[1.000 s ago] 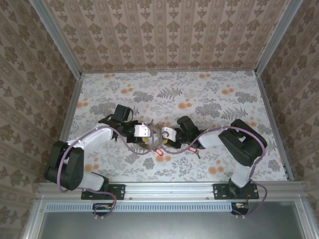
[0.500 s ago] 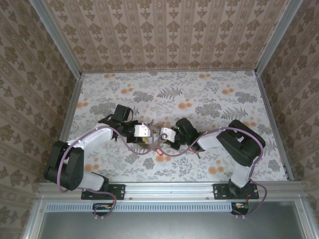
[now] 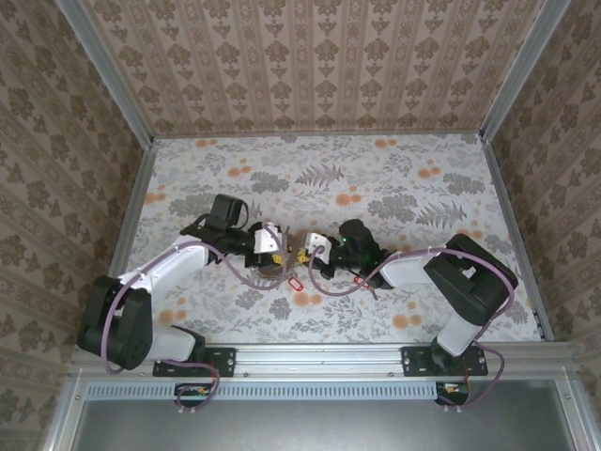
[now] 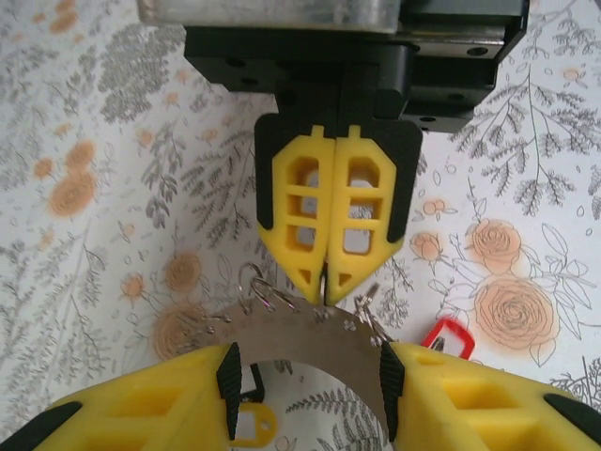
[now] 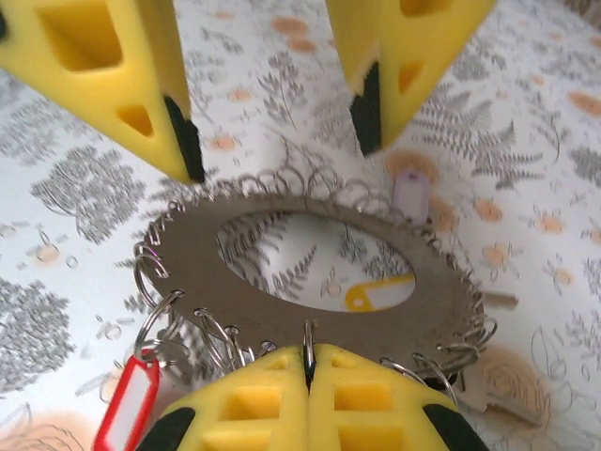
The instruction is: Put the keys on the keyring
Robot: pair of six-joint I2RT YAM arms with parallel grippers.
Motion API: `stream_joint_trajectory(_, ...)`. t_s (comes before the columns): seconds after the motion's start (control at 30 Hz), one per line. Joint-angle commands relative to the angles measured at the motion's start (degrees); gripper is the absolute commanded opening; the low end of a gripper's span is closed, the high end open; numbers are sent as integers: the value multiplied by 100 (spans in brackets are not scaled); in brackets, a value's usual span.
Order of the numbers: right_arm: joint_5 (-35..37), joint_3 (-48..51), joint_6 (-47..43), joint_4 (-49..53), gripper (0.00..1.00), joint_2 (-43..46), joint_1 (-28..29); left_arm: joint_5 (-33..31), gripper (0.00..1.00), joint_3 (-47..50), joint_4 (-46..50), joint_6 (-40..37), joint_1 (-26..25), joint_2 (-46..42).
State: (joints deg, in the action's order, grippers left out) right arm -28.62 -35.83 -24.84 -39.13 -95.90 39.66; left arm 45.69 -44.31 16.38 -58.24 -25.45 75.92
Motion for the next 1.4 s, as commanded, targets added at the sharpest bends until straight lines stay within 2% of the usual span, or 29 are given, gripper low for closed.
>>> stream_joint_trajectory(0.0,-564,-131,87,-216,0,215,16,313,46,67,-57,113,32,-130)
stream_joint_trajectory(0.27,-692,-275,-52,48,0,413,12,340,45,94,-305,215,14,30)
stream_joint_trajectory(0.73,-431,-257,11,-68,0,755,24,735,39,95,-658,501,13,153)
stream_joint_trajectory(0.93,-372,-388,-114,276,0,852,77,875,32,62,-688,533,14,247)
stream_joint_trajectory(1.07,-311,-413,-153,355,0,892,103,992,23,3,-672,511,5,296)
stream_joint_trajectory(1.23,-259,-440,-136,337,0,845,130,1114,21,-33,-624,476,-2,345)
stream_joint_trajectory(1.37,-50,-512,-185,379,0,837,206,1216,15,-41,-608,463,-21,300)
